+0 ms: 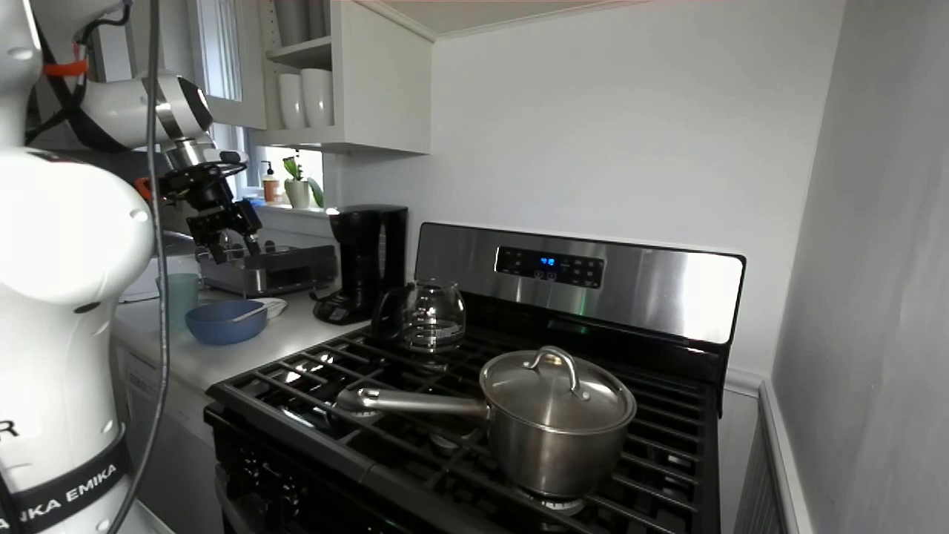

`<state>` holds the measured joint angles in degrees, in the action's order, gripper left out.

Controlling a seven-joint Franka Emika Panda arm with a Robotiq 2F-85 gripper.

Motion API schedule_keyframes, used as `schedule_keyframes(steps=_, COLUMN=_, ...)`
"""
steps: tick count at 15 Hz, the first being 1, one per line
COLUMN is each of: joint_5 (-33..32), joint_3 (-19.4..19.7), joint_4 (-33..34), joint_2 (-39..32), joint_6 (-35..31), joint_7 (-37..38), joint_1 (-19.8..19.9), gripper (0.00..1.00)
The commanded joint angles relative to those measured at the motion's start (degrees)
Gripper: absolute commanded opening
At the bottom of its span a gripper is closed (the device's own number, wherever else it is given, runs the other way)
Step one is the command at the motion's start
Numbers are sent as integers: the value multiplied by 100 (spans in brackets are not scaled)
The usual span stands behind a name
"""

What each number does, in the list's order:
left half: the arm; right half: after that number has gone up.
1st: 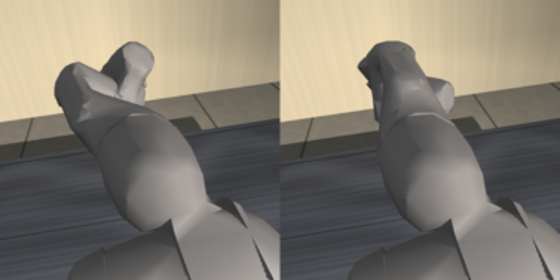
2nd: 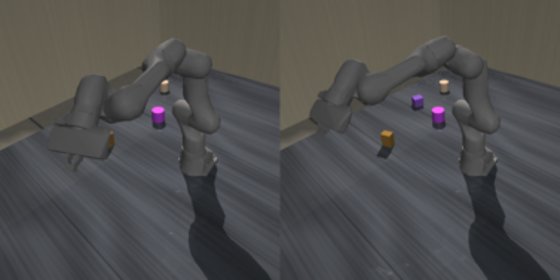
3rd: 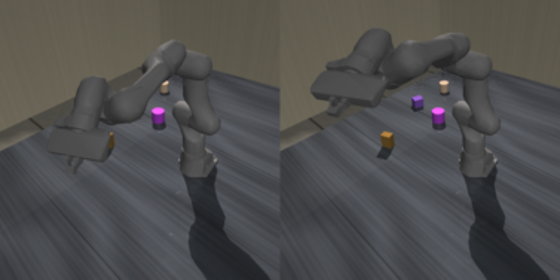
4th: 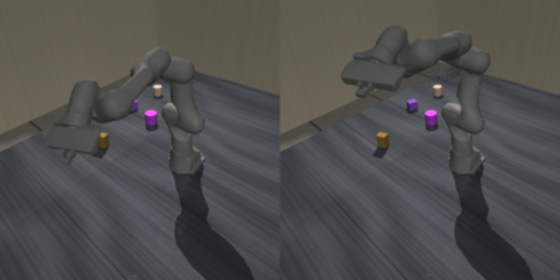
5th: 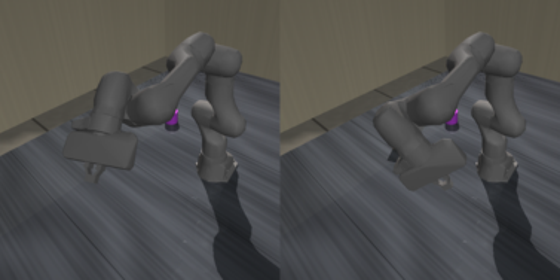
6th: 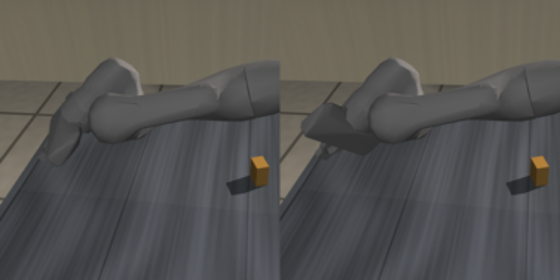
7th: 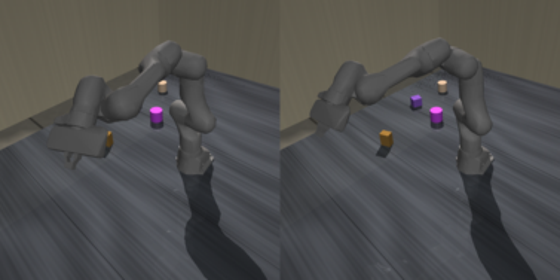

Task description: Pick up the wooden fork and mix the contents of the kettle, put the wooden fork back on the blue bowl

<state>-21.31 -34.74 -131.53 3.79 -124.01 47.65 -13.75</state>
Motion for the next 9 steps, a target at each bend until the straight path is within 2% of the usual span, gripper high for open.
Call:
schedule_keyframes(steps=1, joint_5=-781, joint_3=116, joint_4=731, joint_2=-1091, joint_6=401, joint_7=942, joint_1=-455, gripper=100)
schedule_keyframes(steps=4, joint_5=-1221, joint_3=408, joint_4=1262, joint_2=-1843, joint_6=758, joint_7=1472, joint_1=-1052, gripper=100)
schedule_keyframes(steps=7, joint_5=-1560, joint_3=871, joint_4=1775, joint_2=-2442, joint_6=887, joint_7=1816, joint_1=-1679, gripper=100)
schedule_keyframes(steps=8, joint_5=-1606, joint_3=995, joint_4=1936, joint_2=-2604, joint_6=893, joint_7=1804, joint_1=-1820, gripper=100)
schedule_keyframes(steps=9, joint_5=-1560, joint_3=1049, joint_4=2010, joint_2=-2697, joint_6=660, joint_7=1420, joint_1=-1852, gripper=100)
